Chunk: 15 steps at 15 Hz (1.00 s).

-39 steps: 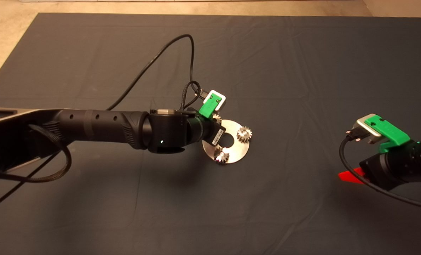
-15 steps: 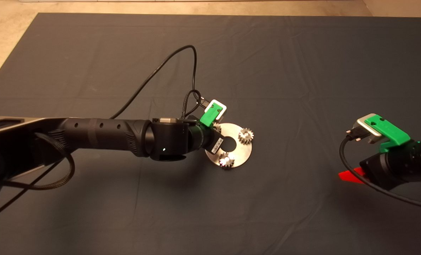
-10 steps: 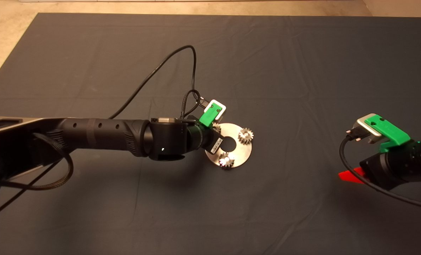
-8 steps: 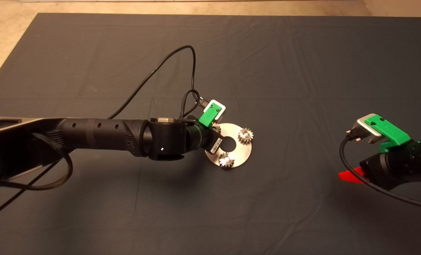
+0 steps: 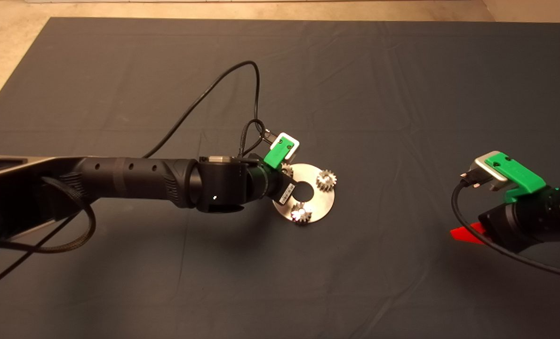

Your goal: Install three planetary gears onto the carrier pins

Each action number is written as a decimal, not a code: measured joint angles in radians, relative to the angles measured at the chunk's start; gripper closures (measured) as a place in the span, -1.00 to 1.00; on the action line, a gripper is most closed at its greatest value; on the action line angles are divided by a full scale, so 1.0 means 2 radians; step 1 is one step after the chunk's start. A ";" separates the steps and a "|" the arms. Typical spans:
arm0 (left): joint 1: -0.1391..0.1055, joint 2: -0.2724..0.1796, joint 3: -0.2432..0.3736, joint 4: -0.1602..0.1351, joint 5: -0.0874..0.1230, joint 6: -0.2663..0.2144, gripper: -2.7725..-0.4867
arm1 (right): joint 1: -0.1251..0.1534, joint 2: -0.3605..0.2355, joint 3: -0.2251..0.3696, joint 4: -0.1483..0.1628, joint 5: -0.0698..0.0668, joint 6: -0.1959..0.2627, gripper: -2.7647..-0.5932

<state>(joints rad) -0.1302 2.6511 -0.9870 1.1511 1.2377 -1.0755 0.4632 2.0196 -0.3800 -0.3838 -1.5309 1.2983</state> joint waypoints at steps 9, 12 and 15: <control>0.000 -0.001 0.004 0.000 0.010 0.000 0.21 | 0.000 0.000 0.000 0.000 0.000 0.000 -0.19; 0.000 -0.005 0.041 0.000 0.070 0.000 0.12 | 0.020 0.000 0.000 0.005 0.000 0.000 -0.19; -0.001 -0.027 0.136 0.000 0.139 0.000 0.00 | 0.036 0.001 0.000 0.022 0.000 0.000 -0.19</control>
<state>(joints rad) -0.1313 2.5969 -0.7159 1.1511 1.5162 -1.0761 0.5358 2.0211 -0.3804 -0.3395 -1.5309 1.2984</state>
